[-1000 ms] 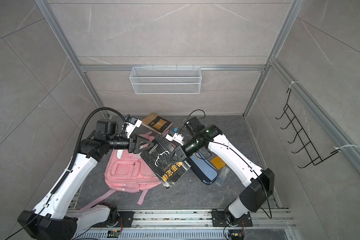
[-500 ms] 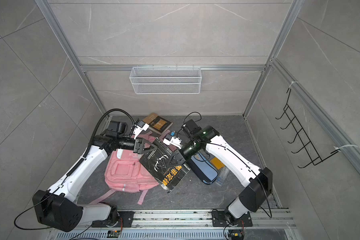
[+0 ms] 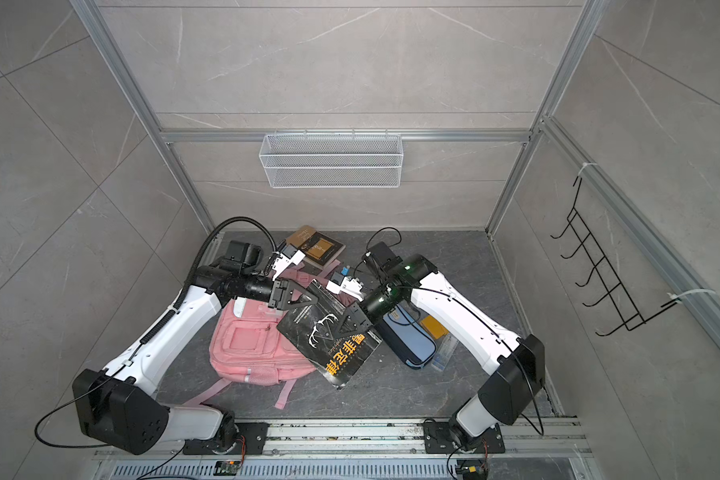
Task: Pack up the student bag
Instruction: 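Carry the upright black book toward the robot over the backpack with both grippers, then raise the black book with the right gripper while the left gripper releases it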
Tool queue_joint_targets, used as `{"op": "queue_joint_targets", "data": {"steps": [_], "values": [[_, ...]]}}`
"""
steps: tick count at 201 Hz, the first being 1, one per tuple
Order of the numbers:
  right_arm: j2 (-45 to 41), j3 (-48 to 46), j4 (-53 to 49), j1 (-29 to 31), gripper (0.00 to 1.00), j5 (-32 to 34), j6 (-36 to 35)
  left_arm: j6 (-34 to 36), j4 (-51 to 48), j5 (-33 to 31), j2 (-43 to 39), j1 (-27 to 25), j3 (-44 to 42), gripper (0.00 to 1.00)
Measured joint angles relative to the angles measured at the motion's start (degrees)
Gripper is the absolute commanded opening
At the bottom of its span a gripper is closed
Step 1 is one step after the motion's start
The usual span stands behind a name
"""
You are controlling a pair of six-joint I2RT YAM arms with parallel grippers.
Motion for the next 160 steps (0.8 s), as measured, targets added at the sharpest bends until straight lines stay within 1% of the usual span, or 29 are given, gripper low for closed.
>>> {"op": "queue_joint_targets", "data": {"steps": [10,23,33,39,48,56,64,71,79,80,81,82,84,85,87,88,89,95,96,100,102,111,125,127,131,134,138,149,160], "values": [[0.0,0.0,-0.2,0.0,0.00,0.1,-0.1,0.2,0.0,1.0,0.0,-0.2,0.0,0.20],[0.0,0.0,-0.4,0.0,0.00,0.4,-0.2,0.1,0.0,1.9,-0.2,-0.4,0.0,0.15],[0.0,0.0,-0.4,0.0,0.01,0.7,-0.5,-0.5,-0.1,2.3,-0.2,-0.4,0.0,0.07],[0.0,0.0,-0.4,0.0,0.02,0.9,-0.6,-0.8,0.0,2.3,-0.3,-0.4,0.0,0.00],[0.0,0.0,-0.4,0.0,0.07,1.1,-0.8,-0.9,0.2,2.2,-0.3,-0.4,-0.2,0.00],[0.0,0.0,-0.4,0.0,0.12,1.4,-0.8,-1.3,0.6,2.2,-0.5,-0.4,-0.4,0.00],[0.0,0.0,-0.4,0.0,0.22,1.8,-0.8,-1.7,1.2,2.1,-0.7,-0.4,-0.8,0.00],[-0.1,0.0,-0.3,0.0,0.26,2.1,-0.6,-2.2,1.8,2.1,-0.9,-0.4,-1.1,0.00],[-0.1,0.0,0.0,0.0,0.35,2.5,0.0,-3.2,3.0,2.0,-1.2,-0.4,-1.6,0.00],[-0.2,0.0,0.0,0.0,0.35,2.5,-0.1,-3.3,3.1,2.0,-1.3,-0.4,-1.7,0.00],[-0.2,0.0,0.3,-0.1,0.39,2.5,-0.1,-3.3,3.1,2.0,-1.3,-0.4,-1.7,0.00],[-0.2,0.0,0.4,-0.1,0.39,2.6,-0.1,-3.4,3.2,1.9,-1.4,-0.4,-1.8,0.00],[-0.2,0.0,0.5,-0.2,0.44,2.8,0.0,-3.7,3.4,1.8,-1.5,-0.5,-2.0,0.00],[-0.2,0.0,0.8,-0.2,0.44,2.8,0.3,-3.8,3.5,1.8,-1.6,-0.5,-2.1,0.00],[-0.3,0.0,1.0,-0.3,0.48,2.9,0.8,-4.2,3.9,1.7,-1.7,-0.5,-2.3,0.00],[-0.4,0.0,1.2,-0.4,0.48,2.9,0.7,-4.2,4.1,1.6,-1.8,-0.5,-2.4,0.00],[-0.4,0.0,1.4,-0.5,0.52,2.9,0.6,-4.3,4.2,1.6,-1.8,-0.5,-2.5,0.00],[-0.9,-0.5,2.9,-1.0,0.60,2.9,1.5,-5.4,5.2,0.7,-2.4,-0.7,-3.3,0.00],[-1.1,-0.6,3.4,-1.1,0.62,3.0,1.5,-5.5,5.4,0.6,-2.5,-0.7,-3.4,0.00],[-1.7,-1.0,4.5,-1.6,0.66,3.1,2.9,-6.5,6.2,0.0,-2.9,-0.7,-4.0,0.00],[-2.0,-1.4,5.1,-1.9,0.70,3.0,3.0,-6.9,6.7,-0.4,-3.0,-0.7,-4.3,0.00],[-4.0,-3.3,8.6,-3.4,0.78,3.1,4.8,-9.0,8.9,-2.0,-3.9,-0.7,-5.8,0.00],[-8.6,-8.2,15.3,-7.1,0.92,2.9,9.7,-13.4,13.8,-4.3,-5.3,-0.5,-8.7,0.00],[-9.4,-9.0,16.6,-7.9,0.93,2.8,11.6,-14.4,14.9,-4.6,-5.6,-0.4,-9.2,0.00],[-10.7,-10.4,18.4,-9.1,0.97,2.6,12.0,-15.9,16.6,-5.4,-6.0,-0.2,-10.1,0.00],[-12.1,-12.0,20.3,-10.4,0.98,2.6,14.6,-17.2,18.0,-5.7,-6.3,0.0,-10.8,0.00],[-13.1,-13.2,22.2,-11.4,0.99,2.5,15.2,-18.6,19.5,-6.1,-6.7,0.3,-11.6,0.00],[-17.0,-17.7,28.4,-15.0,1.00,2.6,20.7,-22.8,24.3,-7.7,-7.6,1.4,-13.6,0.00],[-19.7,-21.2,33.4,-16.8,1.00,2.6,24.6,-26.1,27.8,-9.0,-7.9,2.2,-14.7,0.00]]}}
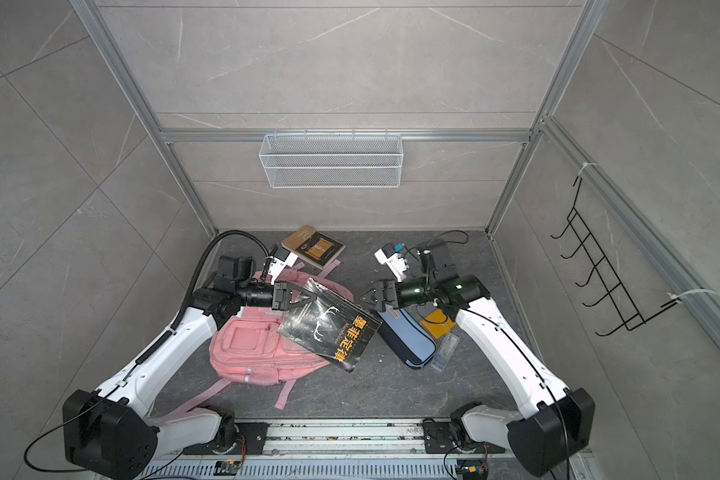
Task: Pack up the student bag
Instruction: 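Raise the black book with the right gripper while the left gripper releases it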
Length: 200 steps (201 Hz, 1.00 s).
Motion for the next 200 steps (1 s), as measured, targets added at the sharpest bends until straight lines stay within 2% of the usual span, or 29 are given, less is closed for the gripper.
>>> {"op": "queue_joint_targets", "data": {"steps": [27,71,131,159,200], "values": [[-3.3,-5.8,8.5,-0.5,1.00,0.0,6.8,-6.1,6.0,-2.7,0.0,1.8,-0.2,0.00],[-3.8,-14.1,20.6,-0.5,1.00,1.1,15.3,-14.9,14.8,-4.8,0.0,3.7,-0.2,0.00],[-0.2,-18.3,38.2,-0.5,0.97,1.8,25.2,-22.6,23.3,-5.0,0.0,3.8,-0.7,0.00],[1.4,-19.9,46.4,-0.4,0.88,1.2,29.6,-24.7,25.5,-5.2,0.0,3.8,-2.0,0.00],[3.5,-20.5,54.6,0.7,0.62,0.1,34.0,-27.6,28.3,-5.5,0.0,3.8,-3.1,0.00]]}}
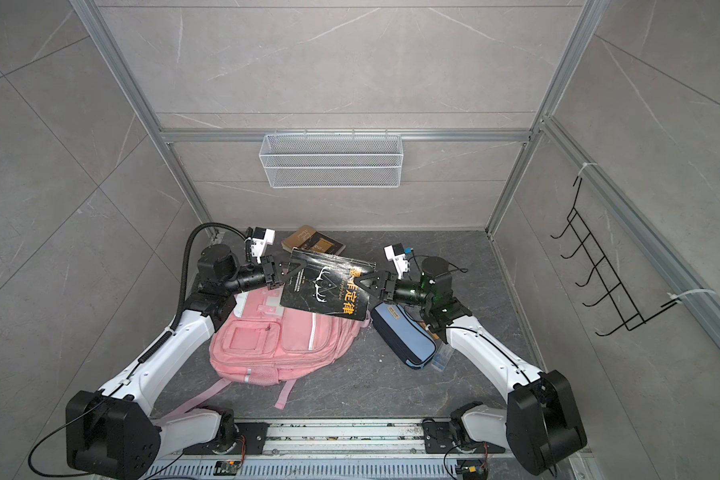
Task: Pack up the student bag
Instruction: 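Raise the black book with the right gripper while the left gripper releases it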
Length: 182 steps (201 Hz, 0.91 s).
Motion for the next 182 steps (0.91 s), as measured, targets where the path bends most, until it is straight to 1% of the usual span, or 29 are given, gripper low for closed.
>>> {"op": "queue_joint_targets", "data": {"steps": [5,32,54,70,72,80,82,84,86,89,94,99,104,126,143,164,182], "values": [[0.2,0.0,0.7,0.2,0.59,-0.1,0.1,-0.2,0.3,0.0,0.0,0.0,0.0,0.00],[0.5,-0.7,3.4,0.9,0.36,0.0,1.5,-1.8,2.2,0.1,0.0,0.0,-0.1,0.00],[0.5,-1.1,4.9,1.0,0.11,0.3,2.5,-2.5,3.2,0.0,0.0,0.0,-0.2,0.00],[0.4,-1.2,5.7,1.1,0.00,0.3,2.9,-2.7,3.3,-0.1,0.2,0.1,-0.5,0.00],[0.4,-1.2,5.7,1.1,0.00,0.3,2.6,-2.7,3.3,-0.2,0.2,0.1,-0.5,0.02],[0.4,-1.2,5.6,1.1,0.00,0.3,2.8,-2.5,2.7,-0.3,0.3,0.1,-0.5,0.17],[0.4,-1.2,5.5,1.1,0.00,0.3,2.7,-2.4,2.4,-0.4,0.3,0.1,-0.5,0.22],[0.4,-1.2,5.4,1.1,0.00,0.3,2.7,-2.3,2.2,-0.5,0.3,0.1,-0.5,0.29],[0.4,-1.2,5.3,1.1,0.00,0.3,2.7,-1.9,1.7,-0.7,0.3,0.1,-0.4,0.39],[0.3,-1.2,4.8,1.1,0.00,0.3,2.6,-1.6,0.9,-1.1,0.3,0.1,-0.3,0.52],[0.2,-1.2,4.2,1.0,0.00,0.4,2.4,-0.2,-1.3,-1.8,0.3,0.1,0.2,0.66],[0.0,-1.2,3.4,0.9,0.00,0.4,2.0,0.6,-3.4,-2.9,0.3,0.1,0.7,0.75],[-0.2,-1.3,2.7,0.7,0.00,0.5,1.6,1.9,-6.3,-4.2,0.4,0.0,1.5,0.79],[-3.1,-1.4,-4.9,-2.2,0.00,2.0,-1.7,8.5,-21.9,-11.5,2.0,-0.7,8.1,0.81],[-6.1,-0.7,-14.7,-6.7,0.00,4.7,-6.7,13.2,-31.6,-18.3,3.3,-2.5,12.8,0.80],[-7.1,3.6,-27.0,-11.6,0.00,8.0,-13.0,15.7,-39.5,-26.0,4.7,-7.9,14.5,0.76],[-7.1,5.8,-32.9,-15.1,0.00,9.1,-16.4,15.5,-43.2,-30.9,7.3,-13.3,13.9,0.71]]}}
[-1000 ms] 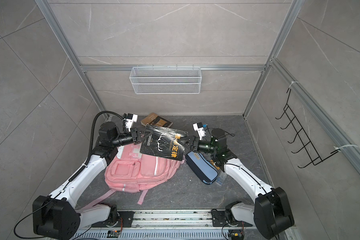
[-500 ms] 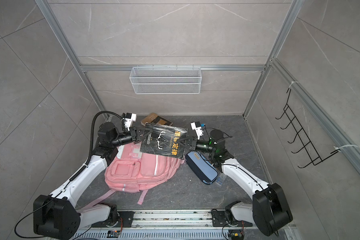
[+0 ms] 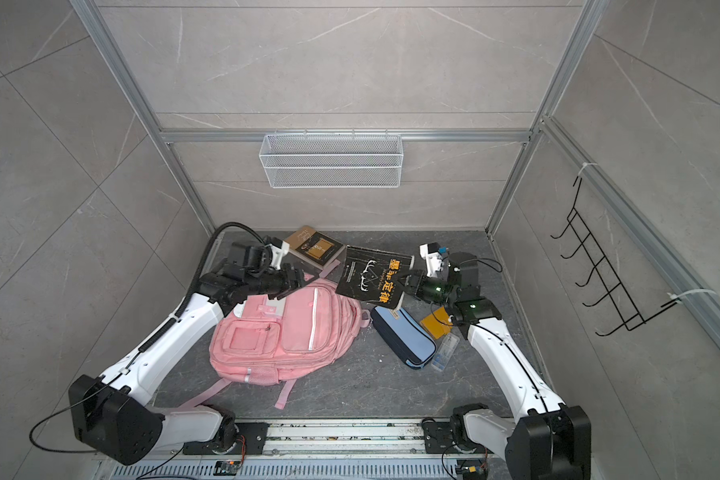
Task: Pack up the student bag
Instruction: 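Lower the left gripper onto the backpack's zipped opening while right holds the book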
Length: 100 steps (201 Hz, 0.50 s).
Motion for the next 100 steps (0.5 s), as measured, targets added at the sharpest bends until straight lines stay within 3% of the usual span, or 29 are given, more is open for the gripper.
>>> {"op": "queue_joint_targets", "data": {"steps": [44,78,100], "values": [[0.0,0.4,-8.2,-5.4,0.00,3.4,-3.3,-2.0,-6.2,-14.8,12.0,-13.4,1.4,0.61],[0.0,0.4,-10.4,-5.7,0.00,3.7,-4.6,-1.6,-9.4,-21.7,20.8,-15.9,7.5,0.50],[0.0,0.4,-11.2,-5.8,0.00,3.7,-5.0,-1.1,-11.5,-27.8,24.5,-16.8,11.9,0.48]]}}
